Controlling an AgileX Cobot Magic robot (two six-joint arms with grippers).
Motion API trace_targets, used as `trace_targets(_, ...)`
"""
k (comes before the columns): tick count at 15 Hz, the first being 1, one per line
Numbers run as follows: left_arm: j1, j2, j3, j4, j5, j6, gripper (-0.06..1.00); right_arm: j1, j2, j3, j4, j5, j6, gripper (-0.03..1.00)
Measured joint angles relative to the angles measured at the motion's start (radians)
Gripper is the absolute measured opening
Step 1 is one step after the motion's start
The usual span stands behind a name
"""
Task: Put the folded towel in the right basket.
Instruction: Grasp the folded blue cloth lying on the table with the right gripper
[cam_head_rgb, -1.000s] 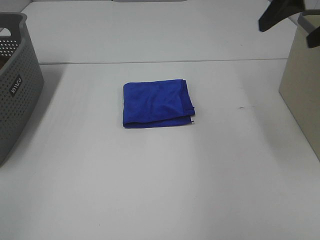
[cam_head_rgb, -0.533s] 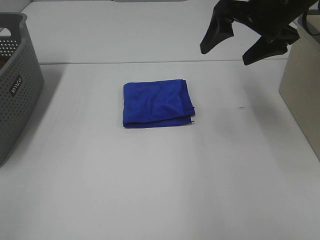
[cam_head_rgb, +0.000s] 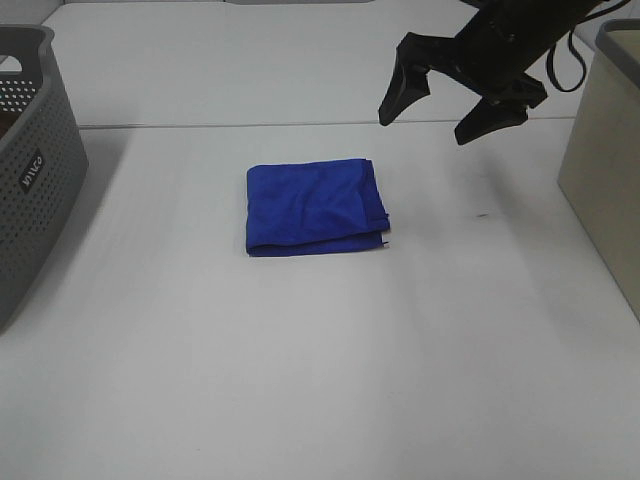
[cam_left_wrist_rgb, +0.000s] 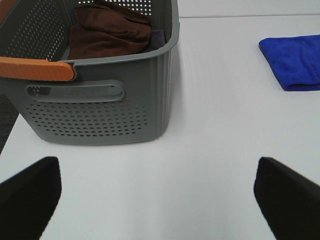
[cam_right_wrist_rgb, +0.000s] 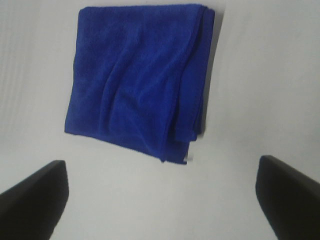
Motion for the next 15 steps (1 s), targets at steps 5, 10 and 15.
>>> trace_targets(5, 0.000, 0.000, 0.000, 0.000, 0.000, 0.000, 0.97, 0.000, 0.248, -0.266, 0.000, 0.040, 0.002, 0.96)
trace_targets(10, 0.000, 0.000, 0.000, 0.000, 0.000, 0.000, 0.97, 0.000, 0.424, -0.361, -0.031, 0.137, 0.008, 0.95)
trace_targets(15, 0.000, 0.000, 0.000, 0.000, 0.000, 0.000, 0.97, 0.000, 0.476, -0.375, 0.039, 0.136, 0.008, 0.94)
